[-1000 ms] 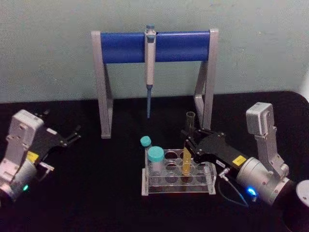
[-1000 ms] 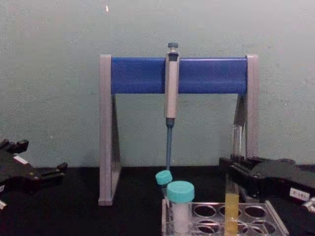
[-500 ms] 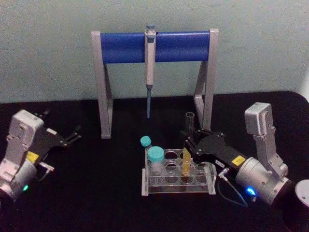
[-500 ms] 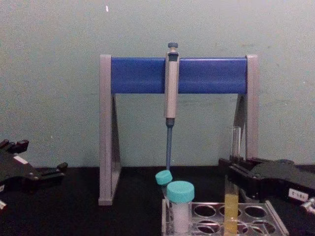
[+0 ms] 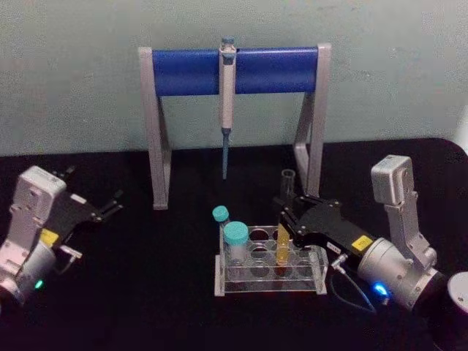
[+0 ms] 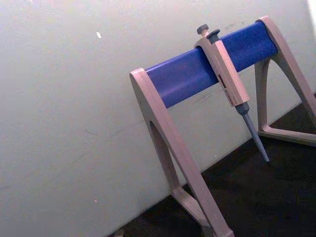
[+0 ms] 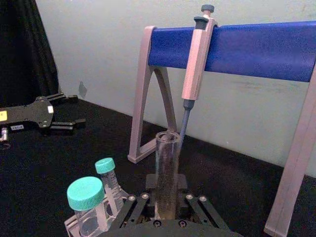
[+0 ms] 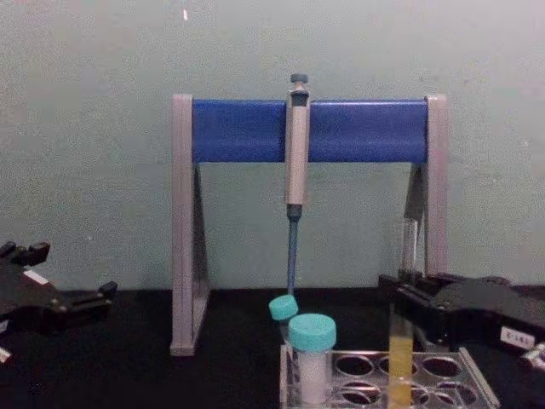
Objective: Pick up the test tube from the test tube rack, shake it, then place it back into the test tube rack.
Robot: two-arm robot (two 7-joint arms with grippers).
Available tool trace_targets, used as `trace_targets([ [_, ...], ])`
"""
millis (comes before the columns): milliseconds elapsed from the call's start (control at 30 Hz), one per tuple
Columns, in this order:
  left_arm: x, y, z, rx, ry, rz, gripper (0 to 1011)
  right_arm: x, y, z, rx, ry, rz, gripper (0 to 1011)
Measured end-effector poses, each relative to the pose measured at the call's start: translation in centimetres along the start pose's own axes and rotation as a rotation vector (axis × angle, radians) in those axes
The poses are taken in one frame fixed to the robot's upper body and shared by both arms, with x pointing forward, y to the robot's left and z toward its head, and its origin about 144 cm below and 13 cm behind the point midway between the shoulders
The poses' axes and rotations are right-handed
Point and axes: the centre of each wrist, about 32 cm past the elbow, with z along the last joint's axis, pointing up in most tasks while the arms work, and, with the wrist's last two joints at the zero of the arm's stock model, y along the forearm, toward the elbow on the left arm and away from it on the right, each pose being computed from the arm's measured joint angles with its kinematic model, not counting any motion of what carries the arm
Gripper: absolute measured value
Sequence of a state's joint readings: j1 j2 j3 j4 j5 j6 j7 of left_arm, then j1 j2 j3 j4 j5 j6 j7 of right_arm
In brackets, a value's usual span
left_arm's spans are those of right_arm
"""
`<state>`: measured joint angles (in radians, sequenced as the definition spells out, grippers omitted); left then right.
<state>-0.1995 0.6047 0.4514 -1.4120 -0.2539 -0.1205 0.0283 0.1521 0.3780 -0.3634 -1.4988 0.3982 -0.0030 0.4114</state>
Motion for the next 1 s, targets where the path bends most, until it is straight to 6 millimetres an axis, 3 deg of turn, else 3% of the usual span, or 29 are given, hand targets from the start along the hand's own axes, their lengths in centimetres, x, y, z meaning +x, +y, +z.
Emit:
trace_targets([
  [700, 0.00, 0.00, 0.00, 0.000, 0.000, 0.000, 1009, -0.01, 0.00, 0.03, 0.001, 0.000, 0.001, 891],
  [867, 0.00, 0.00, 0.00, 0.000, 0.000, 0.000, 1010, -0.01, 0.00, 0.03, 0.001, 0.000, 0.001, 1000],
  [1000, 0.00, 0.00, 0.00, 0.000, 0.000, 0.000, 1010, -0.01, 0.00, 0.03, 0.001, 0.000, 0.001, 1000],
])
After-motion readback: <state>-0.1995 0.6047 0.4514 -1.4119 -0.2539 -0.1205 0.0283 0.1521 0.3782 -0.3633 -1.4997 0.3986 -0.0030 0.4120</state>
